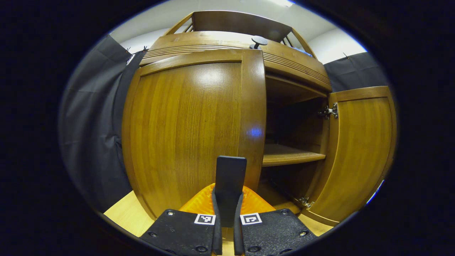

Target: Open the right door of the double-door shoe cabinet with the right hand, and open the left door with the left hand.

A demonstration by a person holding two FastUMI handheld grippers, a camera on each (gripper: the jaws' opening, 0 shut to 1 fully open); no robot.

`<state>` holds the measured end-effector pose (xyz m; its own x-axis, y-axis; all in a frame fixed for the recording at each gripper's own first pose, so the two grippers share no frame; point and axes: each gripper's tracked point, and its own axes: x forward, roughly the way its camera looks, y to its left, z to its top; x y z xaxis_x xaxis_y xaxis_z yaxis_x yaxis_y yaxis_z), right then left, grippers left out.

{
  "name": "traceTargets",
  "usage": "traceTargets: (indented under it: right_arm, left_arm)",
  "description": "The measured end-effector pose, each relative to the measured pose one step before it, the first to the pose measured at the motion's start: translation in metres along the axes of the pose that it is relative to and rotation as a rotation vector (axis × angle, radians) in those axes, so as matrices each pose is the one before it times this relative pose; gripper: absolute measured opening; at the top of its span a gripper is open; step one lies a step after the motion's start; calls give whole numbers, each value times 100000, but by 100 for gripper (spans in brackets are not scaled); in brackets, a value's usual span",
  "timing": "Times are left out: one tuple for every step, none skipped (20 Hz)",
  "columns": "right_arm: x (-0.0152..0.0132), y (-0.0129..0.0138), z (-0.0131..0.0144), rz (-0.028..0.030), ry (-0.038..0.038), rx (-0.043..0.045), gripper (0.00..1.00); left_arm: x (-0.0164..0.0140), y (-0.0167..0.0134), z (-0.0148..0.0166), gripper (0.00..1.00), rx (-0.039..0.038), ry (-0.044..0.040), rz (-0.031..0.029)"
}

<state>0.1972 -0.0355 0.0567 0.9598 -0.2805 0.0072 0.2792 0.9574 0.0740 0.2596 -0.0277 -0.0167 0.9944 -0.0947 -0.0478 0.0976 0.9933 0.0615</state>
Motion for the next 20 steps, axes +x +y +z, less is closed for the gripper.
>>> traceTargets:
  right_arm:
    - [-164, -61, -64, -337, -179, -433, 93]
    - [-212, 72, 27, -313, -428, -158, 100]
    - [-274, 49, -8, -579, -584, 113, 100]
    - [-218, 97, 11, -431, -597, 112, 84]
    - [-139, 175, -70, -112, -542, 126, 84]
    - [0, 161, 86, 86, -373, 58, 84]
    - [-147, 224, -118, 179, 110, 87, 84]
    - [-199, 287, -76, 482, 622, 124, 84]
    - [-312, 340, -96, 541, 494, 302, 84]
    - [-217, 254, -61, 337, 85, 351, 84]
    - [-235, 273, -35, 273, -139, 152, 84]
    - [-42, 153, 20, 439, -28, -223, 84]
    - [-102, 131, 9, 420, -111, -515, 84]
    - [-117, 68, 15, 391, -171, -707, 84]
    - [-98, -46, 41, 55, -139, -675, 84]
    - [-56, -7, 21, -54, -34, -377, 84]
    - [-89, 76, -4, 142, -12, 29, 84]
    - [-20, 168, -50, 266, 108, 151, 84]
    - [-104, 187, -5, 440, 125, 74, 84]
    - [17, 110, -14, 417, 99, -158, 84]
  left_arm:
    - [-794, 215, 25, 12, -364, -181, -607]
    - [-817, 143, 21, 12, -523, -28, -661]
    - [-845, 275, -9, 12, -400, 20, -596]
    - [-846, 372, 63, 12, -51, -205, -1211]
    - [-829, 392, -222, 11, 116, 92, -1275]
    - [-681, 273, 117, 11, -58, 22, -1167]
    - [-623, 279, 64, 11, -275, 32, -700]
    - [-490, 306, 37, 11, -262, 239, -116]
    - [-539, 328, -10, 12, 27, 412, 14]
    - [-467, 238, 86, 12, 148, 72, -74]
    - [-575, 302, 110, 12, -138, 67, -316]
    - [-406, 312, 27, 12, -504, 38, -239]
    - [-502, 313, 92, 12, -463, -114, 36]
    - [-367, 352, 35, 12, -315, 86, 263]
    - [-567, 373, -4, 12, -152, -257, 465]
    - [-451, 301, -48, 12, -301, 26, 770]
    - [-518, 404, -58, 12, -162, 4, 835]
    - [-480, 297, 105, 12, -23, -1, 816]
    - [-479, 314, -35, 12, 69, 68, 860]
    - [-633, 426, 111, 11, 78, -147, 937]
